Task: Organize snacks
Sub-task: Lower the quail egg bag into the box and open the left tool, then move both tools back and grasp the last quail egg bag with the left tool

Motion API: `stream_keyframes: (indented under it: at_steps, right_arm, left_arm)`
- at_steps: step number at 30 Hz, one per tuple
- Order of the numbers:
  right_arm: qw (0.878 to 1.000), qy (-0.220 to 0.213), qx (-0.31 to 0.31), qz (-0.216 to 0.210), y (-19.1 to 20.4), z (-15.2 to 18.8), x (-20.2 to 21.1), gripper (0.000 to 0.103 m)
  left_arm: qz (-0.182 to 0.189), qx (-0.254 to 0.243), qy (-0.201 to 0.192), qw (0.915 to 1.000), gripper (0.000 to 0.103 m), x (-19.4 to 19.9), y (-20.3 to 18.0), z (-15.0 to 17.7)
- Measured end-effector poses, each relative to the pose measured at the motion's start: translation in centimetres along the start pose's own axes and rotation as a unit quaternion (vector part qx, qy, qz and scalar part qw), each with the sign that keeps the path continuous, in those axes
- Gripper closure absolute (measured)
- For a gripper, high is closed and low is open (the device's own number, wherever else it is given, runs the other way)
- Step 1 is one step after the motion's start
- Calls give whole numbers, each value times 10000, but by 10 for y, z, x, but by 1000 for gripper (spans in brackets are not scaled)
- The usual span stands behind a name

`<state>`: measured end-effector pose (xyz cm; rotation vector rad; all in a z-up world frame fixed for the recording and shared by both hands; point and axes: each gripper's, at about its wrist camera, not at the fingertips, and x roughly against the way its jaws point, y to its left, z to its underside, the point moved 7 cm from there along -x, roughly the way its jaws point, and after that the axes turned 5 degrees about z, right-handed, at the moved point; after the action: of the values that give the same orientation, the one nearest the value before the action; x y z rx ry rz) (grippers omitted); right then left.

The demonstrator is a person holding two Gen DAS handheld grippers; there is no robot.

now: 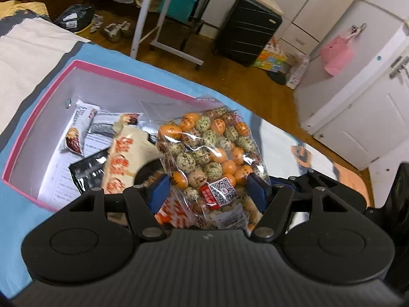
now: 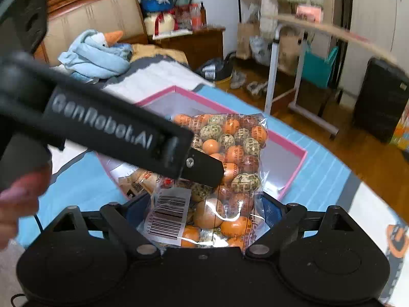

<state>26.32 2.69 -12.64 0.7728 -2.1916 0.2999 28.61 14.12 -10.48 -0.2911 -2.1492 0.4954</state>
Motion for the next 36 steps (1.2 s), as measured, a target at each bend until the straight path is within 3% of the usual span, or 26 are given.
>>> stream_keyframes:
  at_steps: [7,13,15,16,18,26,31,34,36]
  right_arm:
    - [9990,448,93,-16,2,-10,-39,11]
    - [9972,634,347,205,5,-12,-44,10]
    - [9953,646,574,442,9,-9,-40,9]
    - [9939,600,716,589,11,-8,-36,9]
    - [9916,449,924,783,13,-9,-30,9]
    - [9951,344,661,646,16,-12,10,9]
    - [9950,335,617,705,11,2,42,9]
    - [9966,261,452,645,1,11,69,9]
    - [9973,237,327,607,-7,20,86,9]
  left_arm:
    - [-172,210,56,9996,38,-25,29,-4]
    - [-33,490,74,9988,37,-32,43,-3]
    - [-391,198,-122,9990,39,-27,40,-3]
    - [-701,-45,-255,9972,39,-23,36,-4]
    - [-926,-314,-368,9945,38,-15,28,-7]
    - [-667,-417,-373,9962,37,14,0,7]
    - [-856,-702,-445,9929,37,35,-17,18]
    - [-792,-943,-434,9914,35,49,-34,23]
    - [-754,-1113,-363,9903,25,57,-47,28]
